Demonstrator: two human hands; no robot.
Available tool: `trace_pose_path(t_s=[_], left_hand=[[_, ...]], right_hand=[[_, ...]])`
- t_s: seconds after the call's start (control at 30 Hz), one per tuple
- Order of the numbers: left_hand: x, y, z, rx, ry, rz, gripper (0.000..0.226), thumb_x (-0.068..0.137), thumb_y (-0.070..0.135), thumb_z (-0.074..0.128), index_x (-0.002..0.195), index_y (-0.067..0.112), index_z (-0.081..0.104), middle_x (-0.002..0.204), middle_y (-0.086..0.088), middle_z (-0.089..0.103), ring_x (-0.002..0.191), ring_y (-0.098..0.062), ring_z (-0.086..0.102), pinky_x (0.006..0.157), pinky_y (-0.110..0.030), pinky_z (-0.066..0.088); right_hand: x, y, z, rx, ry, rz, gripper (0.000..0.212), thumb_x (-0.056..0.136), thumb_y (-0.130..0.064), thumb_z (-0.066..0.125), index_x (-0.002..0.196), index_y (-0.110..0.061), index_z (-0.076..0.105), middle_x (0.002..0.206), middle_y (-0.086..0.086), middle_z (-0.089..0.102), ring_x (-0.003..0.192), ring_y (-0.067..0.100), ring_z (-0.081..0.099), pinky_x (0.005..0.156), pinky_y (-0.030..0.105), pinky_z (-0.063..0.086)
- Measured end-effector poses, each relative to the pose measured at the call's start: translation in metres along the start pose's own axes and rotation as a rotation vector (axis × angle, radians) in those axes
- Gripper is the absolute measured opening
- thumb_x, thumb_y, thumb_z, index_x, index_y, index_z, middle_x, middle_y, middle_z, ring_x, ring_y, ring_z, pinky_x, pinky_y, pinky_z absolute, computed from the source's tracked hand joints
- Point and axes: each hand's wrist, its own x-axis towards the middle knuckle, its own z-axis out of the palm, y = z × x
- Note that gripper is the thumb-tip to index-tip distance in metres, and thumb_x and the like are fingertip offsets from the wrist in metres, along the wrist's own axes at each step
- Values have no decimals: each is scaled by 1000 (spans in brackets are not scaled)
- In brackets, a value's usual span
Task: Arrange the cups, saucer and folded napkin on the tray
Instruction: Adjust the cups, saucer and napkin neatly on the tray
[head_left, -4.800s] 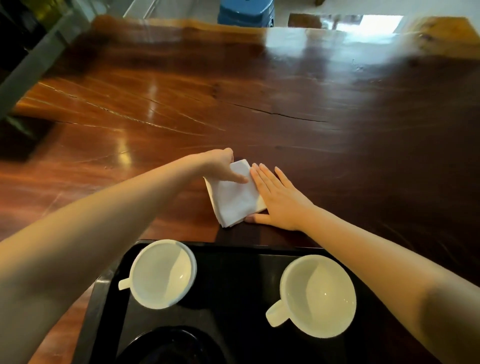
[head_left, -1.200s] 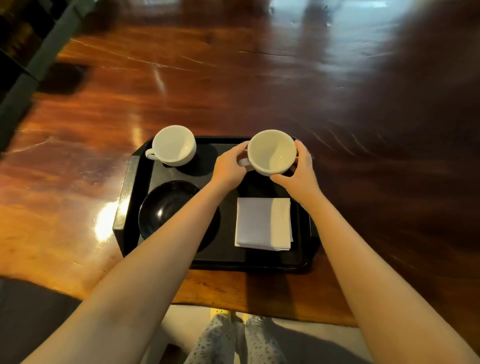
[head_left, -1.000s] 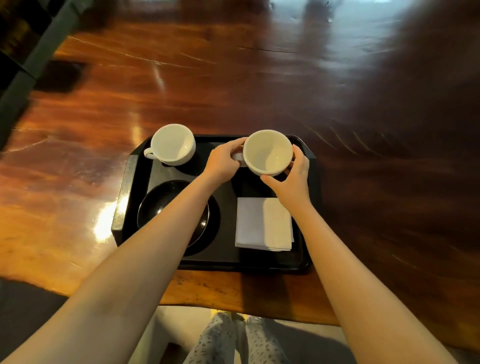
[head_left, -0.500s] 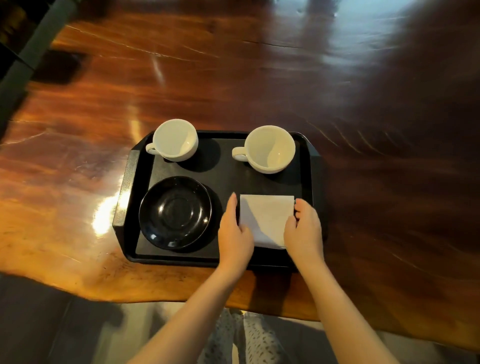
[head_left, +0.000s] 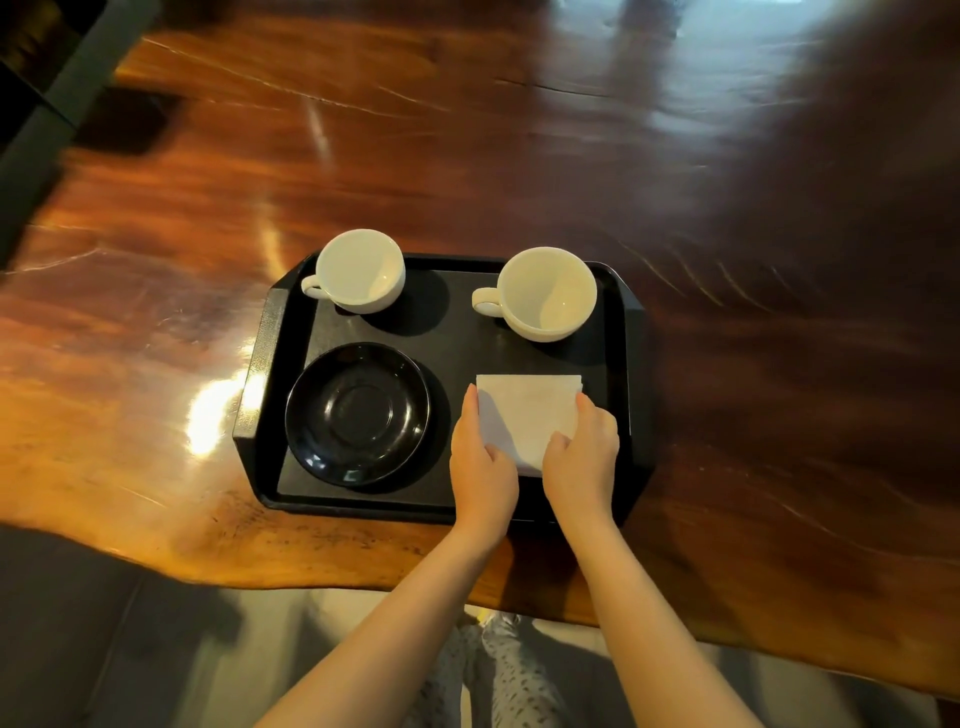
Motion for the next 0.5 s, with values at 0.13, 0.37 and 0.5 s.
trace_pose_path(t_s=[0.13,0.37,0.5], left_hand=[[0,-1,-2,-6,-21,28,69,92,-3,42,148,28,17,155,7,24,141,-8,19,113,-33,21],[11,2,-4,43,-18,45,69,91,-2,42,148,29,18,155,8,25,140,-6,20,112,-33,22],[5,9,-13,85,-44,60,71,89,-3,45,148,28,19,155,6,25,142,-12,21,110,-29,19]], right_hand=[[-7,9,4,-10,4,-15,61,89,-5,52,143,-21,30,131,6,36,121,22,35,89,32,47],[-5,7,5,35,-3,-23,59,90,-9,50,143,-21,26,132,8,36,118,21,44,84,26,46],[-7,7,-4,-29,-36,-21,61,89,-11,53,143,-19,26,136,8,36,126,23,35,88,31,44]])
